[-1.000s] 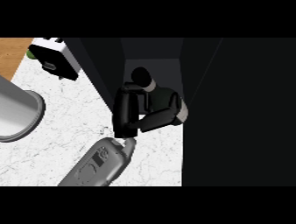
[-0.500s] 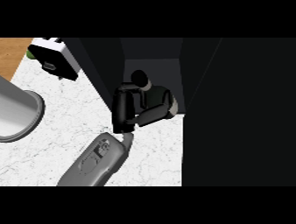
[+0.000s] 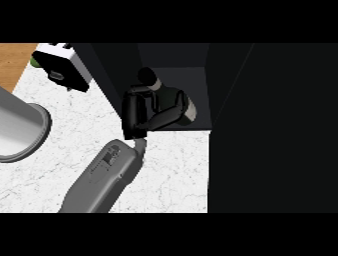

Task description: Pick up the wine, place it into the cabinet and close the cabinet

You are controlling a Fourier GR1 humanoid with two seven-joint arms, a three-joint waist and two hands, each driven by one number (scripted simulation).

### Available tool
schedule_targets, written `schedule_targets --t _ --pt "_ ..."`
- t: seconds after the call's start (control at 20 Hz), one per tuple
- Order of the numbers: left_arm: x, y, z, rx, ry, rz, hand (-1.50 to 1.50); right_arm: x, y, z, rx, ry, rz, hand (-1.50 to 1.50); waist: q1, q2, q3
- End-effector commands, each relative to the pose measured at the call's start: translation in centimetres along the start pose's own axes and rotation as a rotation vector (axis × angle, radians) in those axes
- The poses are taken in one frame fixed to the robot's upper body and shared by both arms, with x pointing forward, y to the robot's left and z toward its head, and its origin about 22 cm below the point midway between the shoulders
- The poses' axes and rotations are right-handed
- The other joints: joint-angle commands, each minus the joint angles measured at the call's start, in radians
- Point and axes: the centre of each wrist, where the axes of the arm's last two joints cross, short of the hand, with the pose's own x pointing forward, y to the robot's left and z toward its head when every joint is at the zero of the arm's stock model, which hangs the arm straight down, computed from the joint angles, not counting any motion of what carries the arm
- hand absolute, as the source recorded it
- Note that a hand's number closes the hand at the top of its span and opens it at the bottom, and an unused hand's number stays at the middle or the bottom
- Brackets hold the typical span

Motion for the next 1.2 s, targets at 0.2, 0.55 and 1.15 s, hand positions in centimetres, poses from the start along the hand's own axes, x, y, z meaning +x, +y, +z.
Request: schedule_targets --t 0.2,0.55,1.15 --pt "-0.1 -0.3 -2.7 -0.003 0.054 0.017 1.5 2.2 0.1 1.4 0.018 -0.045 -0.037 -1.5 -0.001 0.001 0.0" --pt "-2.1 0.2 -4.0 -0.001 0.084 -0.047 1.5 2.5 1.4 2.6 0.01 -0.054 -0.045 -1.5 -0.016 0.003 0.0" --pt "-2.6 1.5 -7.4 0.046 -0.022 -0.114 1.5 1.4 0.2 2.7 0.025 -0.059 -0.041 -1.5 -0.02 0.006 0.0"
